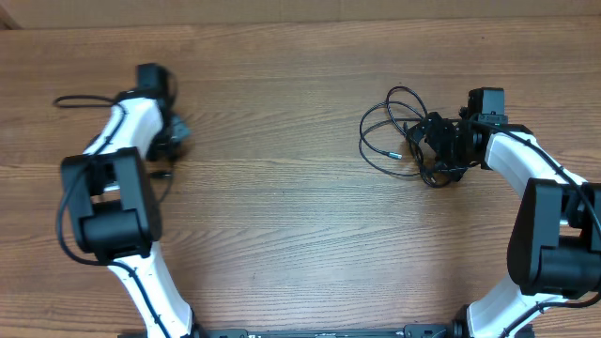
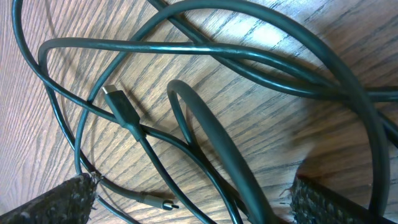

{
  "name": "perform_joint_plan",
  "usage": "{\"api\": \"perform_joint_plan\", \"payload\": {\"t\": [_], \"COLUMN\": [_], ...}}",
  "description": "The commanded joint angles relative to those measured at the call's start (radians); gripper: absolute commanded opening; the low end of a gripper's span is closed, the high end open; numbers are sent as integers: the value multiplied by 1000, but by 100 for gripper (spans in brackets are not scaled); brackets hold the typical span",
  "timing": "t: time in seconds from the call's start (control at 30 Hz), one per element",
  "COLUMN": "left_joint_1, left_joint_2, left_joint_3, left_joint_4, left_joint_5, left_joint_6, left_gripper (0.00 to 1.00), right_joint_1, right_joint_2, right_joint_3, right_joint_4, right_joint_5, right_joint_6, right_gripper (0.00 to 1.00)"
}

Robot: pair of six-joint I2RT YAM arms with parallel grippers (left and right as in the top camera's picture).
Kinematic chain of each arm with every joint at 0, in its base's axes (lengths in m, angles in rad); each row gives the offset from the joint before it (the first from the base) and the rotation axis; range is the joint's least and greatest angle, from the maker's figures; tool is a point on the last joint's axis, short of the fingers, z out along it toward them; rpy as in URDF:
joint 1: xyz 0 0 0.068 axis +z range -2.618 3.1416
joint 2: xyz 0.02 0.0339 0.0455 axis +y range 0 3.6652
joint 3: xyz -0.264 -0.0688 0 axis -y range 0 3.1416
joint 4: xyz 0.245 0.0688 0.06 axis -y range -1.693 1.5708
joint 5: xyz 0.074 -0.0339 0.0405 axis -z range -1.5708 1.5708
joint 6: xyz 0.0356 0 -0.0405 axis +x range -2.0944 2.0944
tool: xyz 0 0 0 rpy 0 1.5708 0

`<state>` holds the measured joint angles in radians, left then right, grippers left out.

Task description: Untangle cables

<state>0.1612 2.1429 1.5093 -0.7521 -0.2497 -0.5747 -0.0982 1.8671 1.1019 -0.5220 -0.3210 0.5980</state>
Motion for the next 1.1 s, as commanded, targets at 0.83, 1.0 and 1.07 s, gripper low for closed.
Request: {"api": "perform_joint_plan", "payload": {"t": [0.83,1.0,1.07], "left_joint_1": [251,219,195], "left_joint_2": [50,11,-12], "left_joint_3": [48,177,222], "left_joint_4": [-43,-155,-201], "left_joint_5": [317,322,322], "left_joint_6": [109,106,107], "left_gripper": [66,66,67], "right_joint_1": [-8,-9,-8], "right_joint_2": [67,67,67], "right_joint_3": [-55,-55,-55], "right_joint_4": [-22,-21,-21], "right_joint_5": [134,148,148], "right_joint_6": [-9,-8,-8], "right_gripper": [100,100,100]}}
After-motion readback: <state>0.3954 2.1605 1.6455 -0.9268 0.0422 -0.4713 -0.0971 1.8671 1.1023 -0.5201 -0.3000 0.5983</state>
